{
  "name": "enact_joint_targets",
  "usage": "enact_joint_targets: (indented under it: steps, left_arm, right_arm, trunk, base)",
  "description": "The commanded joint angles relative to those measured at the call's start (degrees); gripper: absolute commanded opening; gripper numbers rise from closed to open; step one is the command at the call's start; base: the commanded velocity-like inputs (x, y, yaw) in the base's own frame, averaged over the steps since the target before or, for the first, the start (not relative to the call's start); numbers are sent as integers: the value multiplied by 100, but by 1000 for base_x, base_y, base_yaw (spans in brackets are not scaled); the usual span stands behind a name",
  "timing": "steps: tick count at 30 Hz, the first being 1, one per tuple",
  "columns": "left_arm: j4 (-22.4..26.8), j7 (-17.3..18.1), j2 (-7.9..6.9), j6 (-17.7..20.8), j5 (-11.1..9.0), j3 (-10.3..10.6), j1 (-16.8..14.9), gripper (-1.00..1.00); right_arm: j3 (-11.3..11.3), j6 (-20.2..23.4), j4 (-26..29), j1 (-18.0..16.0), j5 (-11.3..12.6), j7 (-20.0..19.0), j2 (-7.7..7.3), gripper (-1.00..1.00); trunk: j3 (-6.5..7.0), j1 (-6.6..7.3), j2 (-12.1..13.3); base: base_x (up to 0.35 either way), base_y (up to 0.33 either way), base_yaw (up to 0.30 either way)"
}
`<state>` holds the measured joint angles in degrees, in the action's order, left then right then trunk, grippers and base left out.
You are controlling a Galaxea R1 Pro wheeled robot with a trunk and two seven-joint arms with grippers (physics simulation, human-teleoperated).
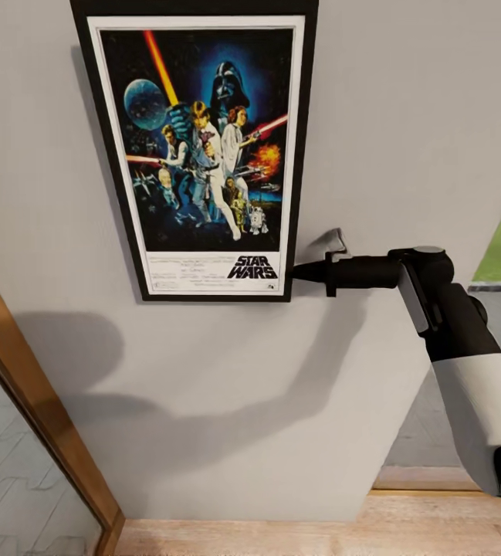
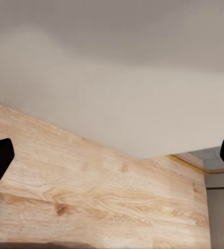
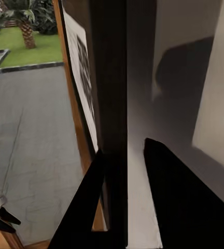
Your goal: Pick up the poster from the kitchen countertop and hang it on one of the wall nails in the kitchen.
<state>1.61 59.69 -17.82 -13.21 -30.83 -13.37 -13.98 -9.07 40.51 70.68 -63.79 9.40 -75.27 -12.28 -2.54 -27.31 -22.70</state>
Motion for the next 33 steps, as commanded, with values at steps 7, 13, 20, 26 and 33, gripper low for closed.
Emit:
enact_joint_targets:
  steps: [7,13,20,26,33]
  left_arm:
    - [-3,18,-2,-32,45,-52,-4,100]
    - [-3,17,-2,-32,45,-52,-3,100]
    - [-3,17,-2,-32,46,-52,-7,100]
    - [-3,17,-2,-32,46,-52,-3,100]
    - [-3,17,-2,-32,48,-52,-5,100]
  right_arm:
    - [221,475,185,350,167,355,-155,-100]
    - [221,475,190,350,167,355,-154,-100]
    - [221,456,191,350,167,342,-156,100]
    - [220,470,191,350,167,338,-159,100]
    - [221,467,187,350,167,339,-160,100]
  trunk:
    - [-15,153,-22]
    - [-15,153,-22]
    - [-15,153,-22]
    - [-15,153,-22]
    - [-15,153,-22]
  base:
    - [0,0,0]
    - [0,0,0]
    - [0,0,0]
    - [0,0,0]
    - [0,0,0]
